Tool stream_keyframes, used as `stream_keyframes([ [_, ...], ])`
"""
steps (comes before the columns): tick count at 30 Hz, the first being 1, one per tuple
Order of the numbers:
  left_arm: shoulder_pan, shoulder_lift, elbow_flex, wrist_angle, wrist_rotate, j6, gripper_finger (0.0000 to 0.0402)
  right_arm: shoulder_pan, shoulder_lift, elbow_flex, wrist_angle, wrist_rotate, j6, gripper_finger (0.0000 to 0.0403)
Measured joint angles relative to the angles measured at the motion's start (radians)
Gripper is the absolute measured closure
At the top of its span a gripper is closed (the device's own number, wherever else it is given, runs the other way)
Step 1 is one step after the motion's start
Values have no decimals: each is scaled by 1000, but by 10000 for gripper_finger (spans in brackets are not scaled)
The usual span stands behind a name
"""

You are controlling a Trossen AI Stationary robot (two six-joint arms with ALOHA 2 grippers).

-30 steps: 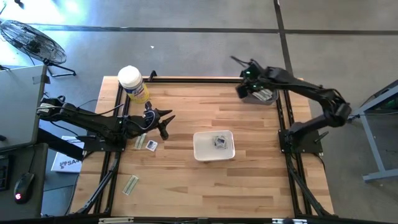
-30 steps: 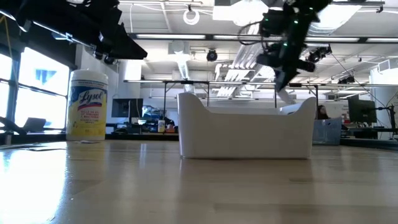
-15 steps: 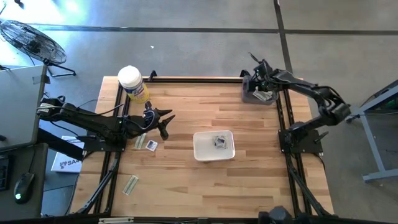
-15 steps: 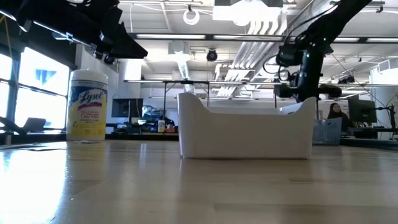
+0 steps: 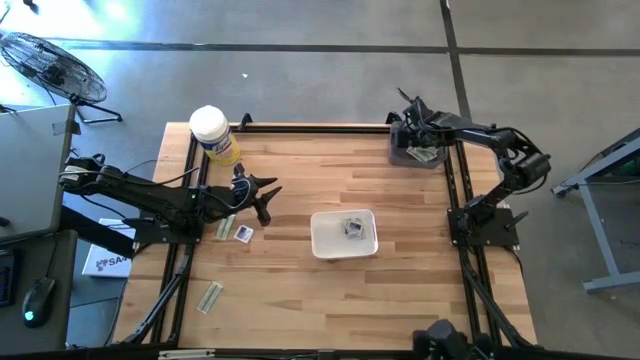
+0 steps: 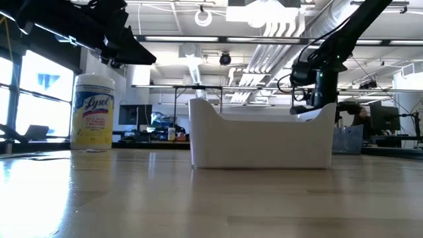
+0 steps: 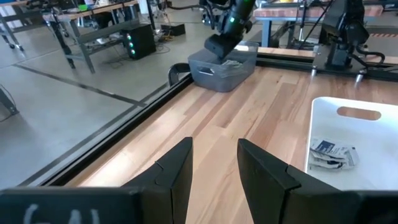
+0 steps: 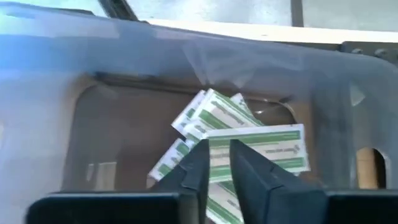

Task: Pick & Place First Aid Supplies
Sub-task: Put the blue alcohol pad into the white bin

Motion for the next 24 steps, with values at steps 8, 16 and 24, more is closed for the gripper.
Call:
stream_keyframes([
  [8,0,0,0,1,5,0,277,13,-6,56,6,-6,-79,275],
  [16,0,0,0,1,4,1,277,195,-6,220,-70,92,-157,271],
  [24,1,-12,0,-79,-109,-92,277,398,-8,282,149,-83,-305,274],
])
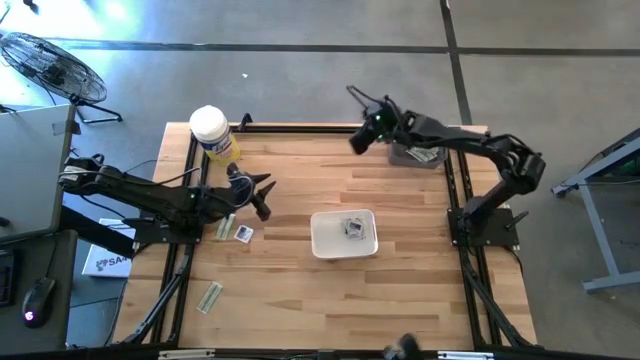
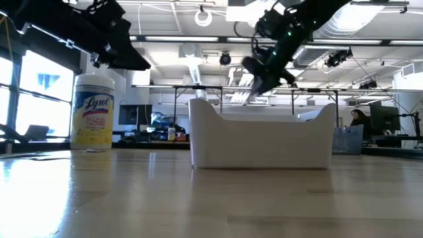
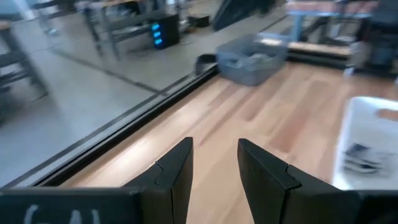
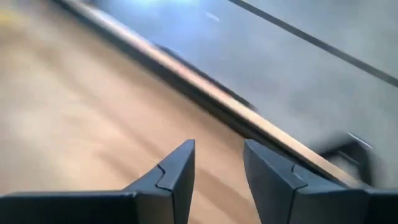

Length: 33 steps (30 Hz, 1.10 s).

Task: Pick & Place First Aid Supplies
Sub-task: Put the blue alcohol pad into the white bin

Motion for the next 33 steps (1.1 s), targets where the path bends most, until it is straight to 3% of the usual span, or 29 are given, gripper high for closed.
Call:
stream_keyframes([
  [5,1,-3,0,-110,-61,-108,277,114,0,-51,210,-116,-54,274],
  [12,120,6,0,-297,-3,-413,277,198,2,-107,321,-115,-68,274],
  [17,170,98,-51,-323,3,-654,277,210,2,-131,333,-112,-68,274],
  [25,181,248,-63,-322,-145,-851,277,187,2,-135,342,-112,-60,274],
  [33,317,336,-63,-336,-1,-935,277,187,2,-135,342,-113,-45,274],
])
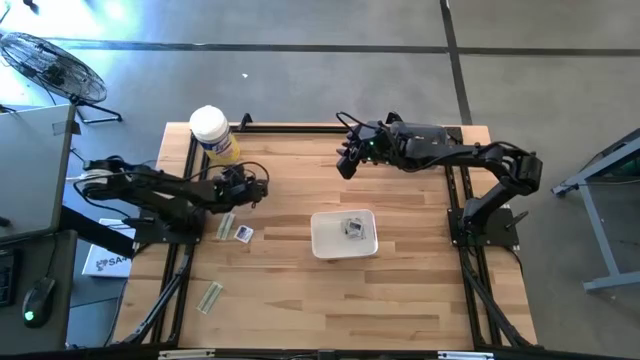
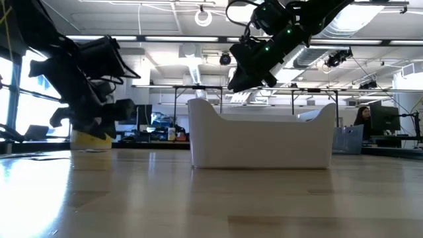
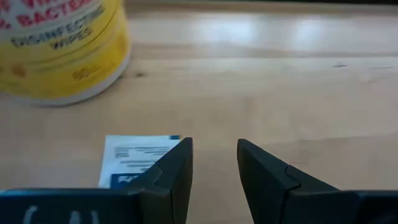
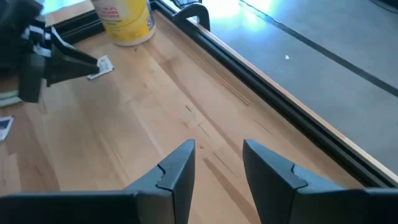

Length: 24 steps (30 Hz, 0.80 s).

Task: Pick & Place First Aid Supplies
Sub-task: Put the blue alcohol pad into the white bin

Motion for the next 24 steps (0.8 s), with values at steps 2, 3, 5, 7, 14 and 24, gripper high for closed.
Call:
stream_keyframes([
  [2,21,19,0,1,12,-17,277,0,0,0,0,0,10,274],
  [3,29,27,0,1,14,-22,277,0,0,0,0,0,10,274],
  [5,38,41,0,1,15,-24,277,0,0,0,0,0,10,274],
  [7,37,54,0,1,17,-25,277,0,0,0,0,2,10,274],
  [14,36,134,0,3,-13,-34,277,0,0,0,0,15,4,274],
  [24,35,226,4,9,-37,-137,277,0,0,0,0,14,3,274],
])
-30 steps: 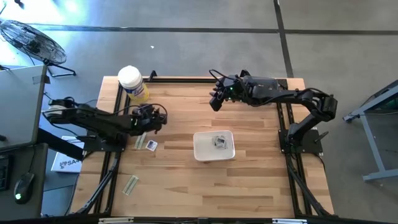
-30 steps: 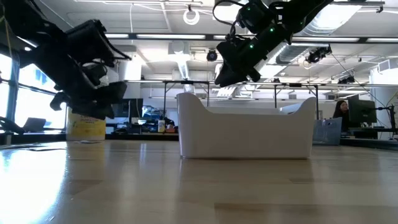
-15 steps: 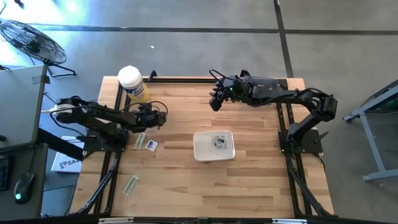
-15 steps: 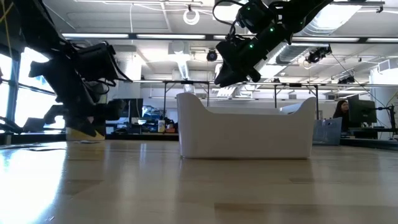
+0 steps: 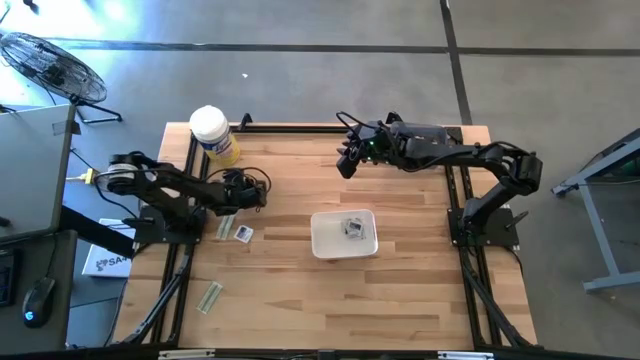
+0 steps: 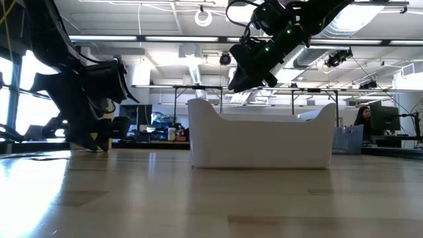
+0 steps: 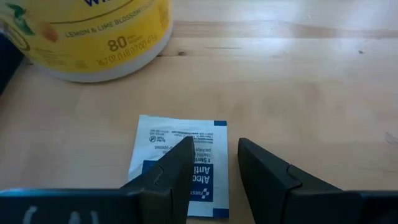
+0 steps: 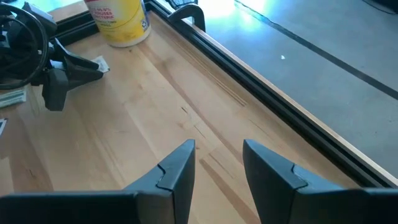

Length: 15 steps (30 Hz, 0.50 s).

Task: Pick & Place First Aid Supplies
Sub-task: Put the blue alcohol pad into the white bin

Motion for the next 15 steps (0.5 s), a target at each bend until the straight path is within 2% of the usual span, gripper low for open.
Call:
stream_keyframes([
  [5,0,13,0,-12,0,-29,292,0,0,0,0,-2,0,274],
  [12,1,14,-5,-58,2,-47,385,1,-20,-2,-13,-22,-44,274],
  [15,1,14,-19,-54,5,-63,394,6,-68,-2,-17,-26,-52,274],
])
